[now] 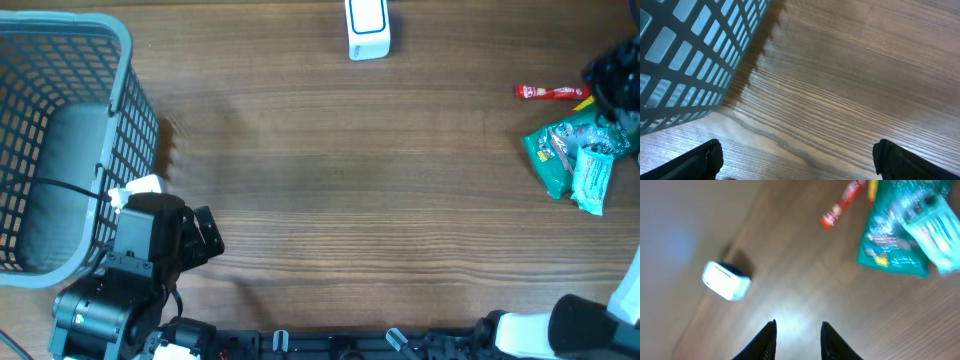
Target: Scan the item barcode
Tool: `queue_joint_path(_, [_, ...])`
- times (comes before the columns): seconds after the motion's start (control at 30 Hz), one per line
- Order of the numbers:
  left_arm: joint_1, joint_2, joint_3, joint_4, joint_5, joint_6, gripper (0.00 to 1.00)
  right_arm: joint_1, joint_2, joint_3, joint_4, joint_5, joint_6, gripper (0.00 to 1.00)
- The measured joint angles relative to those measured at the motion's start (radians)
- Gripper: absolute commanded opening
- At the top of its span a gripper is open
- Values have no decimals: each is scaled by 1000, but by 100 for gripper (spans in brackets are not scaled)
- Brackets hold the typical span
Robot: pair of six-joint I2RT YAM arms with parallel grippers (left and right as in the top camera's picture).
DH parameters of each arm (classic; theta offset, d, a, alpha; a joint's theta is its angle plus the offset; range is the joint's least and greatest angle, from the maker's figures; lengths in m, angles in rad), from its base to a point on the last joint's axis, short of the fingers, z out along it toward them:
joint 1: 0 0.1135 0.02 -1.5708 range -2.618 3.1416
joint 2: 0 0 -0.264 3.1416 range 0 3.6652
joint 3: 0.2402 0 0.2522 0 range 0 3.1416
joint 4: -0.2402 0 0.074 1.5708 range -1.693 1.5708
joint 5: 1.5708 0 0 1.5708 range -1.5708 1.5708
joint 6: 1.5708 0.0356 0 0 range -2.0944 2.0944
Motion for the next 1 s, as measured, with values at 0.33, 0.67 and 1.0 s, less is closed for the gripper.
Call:
queue_joint_path(0.33, [0, 0, 0, 0, 0, 0, 100, 0, -80, 0, -211, 19, -53, 65])
queue_joint_path(0.67, [0, 0, 0, 0, 0, 0, 100, 3, -438, -98, -229, -84, -184, 100])
queue_joint_path(1.0, [0, 0, 0, 0, 0, 0, 100, 3, -708, -163, -233, -91, -286, 100])
